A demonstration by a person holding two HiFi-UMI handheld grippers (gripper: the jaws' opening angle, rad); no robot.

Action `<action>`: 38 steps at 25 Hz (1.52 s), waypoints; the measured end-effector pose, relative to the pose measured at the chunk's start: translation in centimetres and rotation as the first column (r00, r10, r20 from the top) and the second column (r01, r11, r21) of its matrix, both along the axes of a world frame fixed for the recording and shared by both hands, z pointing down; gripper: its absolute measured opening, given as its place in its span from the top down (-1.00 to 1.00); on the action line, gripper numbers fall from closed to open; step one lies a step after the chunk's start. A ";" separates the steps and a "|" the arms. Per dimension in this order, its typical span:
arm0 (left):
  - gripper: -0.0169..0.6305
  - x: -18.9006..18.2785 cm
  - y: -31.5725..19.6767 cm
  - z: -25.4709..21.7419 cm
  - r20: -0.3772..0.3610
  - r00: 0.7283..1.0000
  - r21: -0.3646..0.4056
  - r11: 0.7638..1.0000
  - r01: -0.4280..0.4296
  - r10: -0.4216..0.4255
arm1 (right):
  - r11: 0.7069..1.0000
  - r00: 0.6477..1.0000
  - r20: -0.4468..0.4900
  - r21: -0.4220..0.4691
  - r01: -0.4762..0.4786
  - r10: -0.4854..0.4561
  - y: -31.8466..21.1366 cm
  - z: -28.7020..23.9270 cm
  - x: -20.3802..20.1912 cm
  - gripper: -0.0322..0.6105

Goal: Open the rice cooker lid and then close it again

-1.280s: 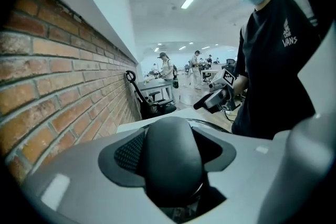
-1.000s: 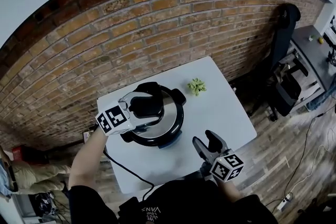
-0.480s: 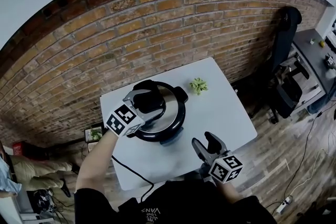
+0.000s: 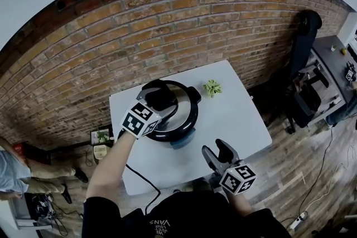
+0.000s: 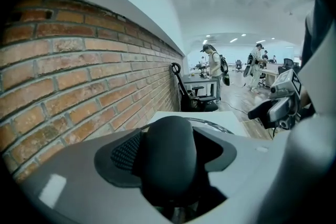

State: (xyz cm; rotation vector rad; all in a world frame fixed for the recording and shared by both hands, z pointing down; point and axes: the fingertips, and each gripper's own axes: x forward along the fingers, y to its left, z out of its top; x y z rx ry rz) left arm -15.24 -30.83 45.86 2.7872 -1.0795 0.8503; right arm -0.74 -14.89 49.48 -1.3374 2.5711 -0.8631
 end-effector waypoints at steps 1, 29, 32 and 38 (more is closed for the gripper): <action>0.07 0.0 0.0 0.0 0.000 1.000 0.001 1.000 0.010 -0.010 | 1.000 1.000 0.002 0.004 0.003 -0.003 0.2 -0.1 -0.1 0.07; -0.05 -7.2 19.8 -4.8 -0.264 0.923 0.276 0.895 0.350 -0.280 | 0.976 0.979 -0.039 0.079 0.202 -0.199 9.2 -2.8 -5.4 0.07; -0.05 -7.4 22.1 -4.2 -0.273 0.899 0.272 0.869 0.413 -0.342 | 0.964 0.968 -0.035 0.083 0.252 -0.250 9.3 -2.7 -5.5 0.07; -0.02 -6.7 26.0 -2.3 -0.311 0.814 0.227 0.793 0.565 -0.490 | 0.920 0.925 -0.066 0.102 0.379 -0.374 9.0 -3.4 -4.5 0.07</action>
